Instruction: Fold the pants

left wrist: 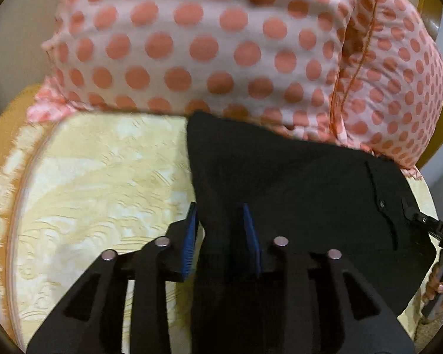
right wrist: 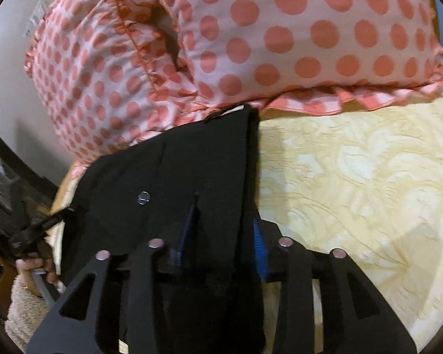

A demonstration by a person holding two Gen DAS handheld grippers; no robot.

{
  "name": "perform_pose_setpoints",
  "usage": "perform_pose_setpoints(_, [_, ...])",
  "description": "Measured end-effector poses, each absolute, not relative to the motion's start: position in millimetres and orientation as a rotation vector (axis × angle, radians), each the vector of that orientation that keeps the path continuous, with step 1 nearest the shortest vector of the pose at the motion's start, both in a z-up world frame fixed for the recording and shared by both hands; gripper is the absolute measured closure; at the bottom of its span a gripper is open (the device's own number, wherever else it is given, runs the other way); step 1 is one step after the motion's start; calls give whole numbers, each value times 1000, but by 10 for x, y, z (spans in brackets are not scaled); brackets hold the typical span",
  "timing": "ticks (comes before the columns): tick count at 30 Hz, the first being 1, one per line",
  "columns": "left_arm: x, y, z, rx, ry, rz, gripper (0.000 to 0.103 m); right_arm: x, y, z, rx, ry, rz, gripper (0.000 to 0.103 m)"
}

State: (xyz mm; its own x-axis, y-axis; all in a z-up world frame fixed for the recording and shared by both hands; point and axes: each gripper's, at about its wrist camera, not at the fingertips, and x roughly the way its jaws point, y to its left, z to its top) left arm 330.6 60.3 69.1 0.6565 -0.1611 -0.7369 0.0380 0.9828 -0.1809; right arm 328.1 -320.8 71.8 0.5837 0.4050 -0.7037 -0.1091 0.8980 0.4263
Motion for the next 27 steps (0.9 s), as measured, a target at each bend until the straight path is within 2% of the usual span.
perform_pose_setpoints(2, [3132,607,870,-126,775,-92,54,3086,-3225,873,307,821,231,60])
perform_pose_setpoints(4, [2871,562,1029,-124,694,-150,27,2855,-3177,1040,264,731,228,58])
perform_pose_setpoints(5, [2766,518,1069,-125,678,-190,24,2765,-3101,1088,254,716,278,55])
perform_pose_setpoints(6, [2656,435,1085,-122,675,-250,23,2731,-3024,1094,244,719,315,50])
perform_pose_setpoints(13, [2802,123,644,-125,901,-313,23,2734,-2485,742,98,905,396,48])
perform_pose_setpoints(15, [2808,109,620,-112,878,-301,22,2758,-2505,698,131,910,394,47])
perform_pose_setpoints(18, [2799,71,647,-111,894,-273,19,2772,-2530,693,202,922,413,35])
perform_pose_setpoints(20, [2695,145,705,-128,892,-244,18,2679,-2564,739,224,916,392,35])
perform_pose_setpoints(21, [2603,175,755,-126,877,-230,11,2565,-2639,807,254,890,367,28])
perform_pose_setpoints(22, [2492,191,821,-107,846,-206,4,2469,-2690,868,268,864,345,11])
perform_pose_setpoints(23, [2299,238,894,-66,798,-170,2,2342,-2756,937,269,826,297,4])
perform_pose_setpoints(24, [2140,262,937,-30,762,-146,2,2192,-2811,1009,248,783,223,1])
perform_pose_setpoints(27, [1663,309,963,58,702,-99,2,1851,-2849,1078,170,703,118,1])
